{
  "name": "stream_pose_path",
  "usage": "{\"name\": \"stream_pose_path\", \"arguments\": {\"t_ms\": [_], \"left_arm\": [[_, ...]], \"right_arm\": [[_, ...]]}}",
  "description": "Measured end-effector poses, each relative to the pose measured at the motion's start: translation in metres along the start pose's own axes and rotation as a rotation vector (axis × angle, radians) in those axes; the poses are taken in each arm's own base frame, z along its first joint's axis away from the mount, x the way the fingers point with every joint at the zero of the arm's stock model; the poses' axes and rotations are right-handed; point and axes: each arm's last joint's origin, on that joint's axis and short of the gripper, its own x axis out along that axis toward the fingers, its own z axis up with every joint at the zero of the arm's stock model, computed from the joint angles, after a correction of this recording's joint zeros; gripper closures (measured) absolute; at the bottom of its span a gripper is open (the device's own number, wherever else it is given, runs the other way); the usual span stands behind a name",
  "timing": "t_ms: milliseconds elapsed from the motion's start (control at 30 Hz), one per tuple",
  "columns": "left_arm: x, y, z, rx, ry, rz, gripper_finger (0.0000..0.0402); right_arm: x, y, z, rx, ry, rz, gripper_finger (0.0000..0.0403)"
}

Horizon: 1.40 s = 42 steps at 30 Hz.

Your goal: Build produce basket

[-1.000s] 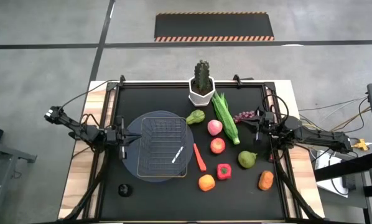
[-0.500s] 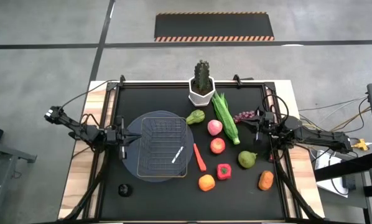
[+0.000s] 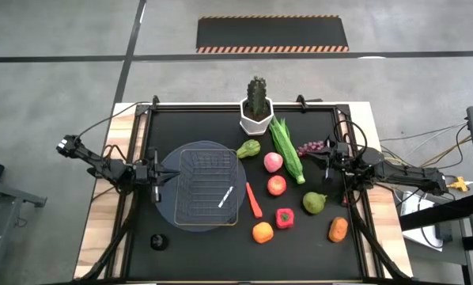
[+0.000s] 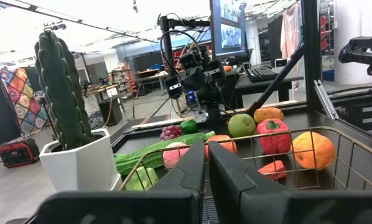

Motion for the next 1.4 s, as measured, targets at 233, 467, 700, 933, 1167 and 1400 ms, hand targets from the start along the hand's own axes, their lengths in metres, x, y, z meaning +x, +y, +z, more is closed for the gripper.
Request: {"name": "stream_pose_path", "arguments": {"t_ms": [233, 467, 700, 933, 1167, 1400], "left_arm": [[0.000, 0.003, 0.010, 0.014, -0.089, 0.026, 0.0398], [-0.009, 0.015, 0.040, -0.337, -0.404, 0.055, 0.0398], [-0.015, 0.022, 0.051, -0.424, -0.536, 0.082, 0.0398], [-0.015, 0.027, 0.073, -0.452, -0.580, 0.090, 0.0398], [0.006, 0.023, 0.112, -0.419, -0.529, 0.080, 0.0398], [0.042, 0.011, 0.163, -0.394, -0.492, 0.077, 0.0398]], "right_arm": [[0.000, 0.000, 0.000, 0.000, 0.000, 0.000, 0.0394], [0.000, 0.000, 0.000, 0.000, 0.000, 0.000, 0.0394], [0.000, 0.000, 0.000, 0.000, 0.000, 0.000, 0.0394], [0.000, 0.000, 0.000, -0.030, -0.002, -0.009, 0.0394], [0.000, 0.000, 0.003, -0.103, -0.034, -0.004, 0.0394], [-0.001, 0.004, 0.014, -0.192, -0.142, 0.071, 0.0394]]}}
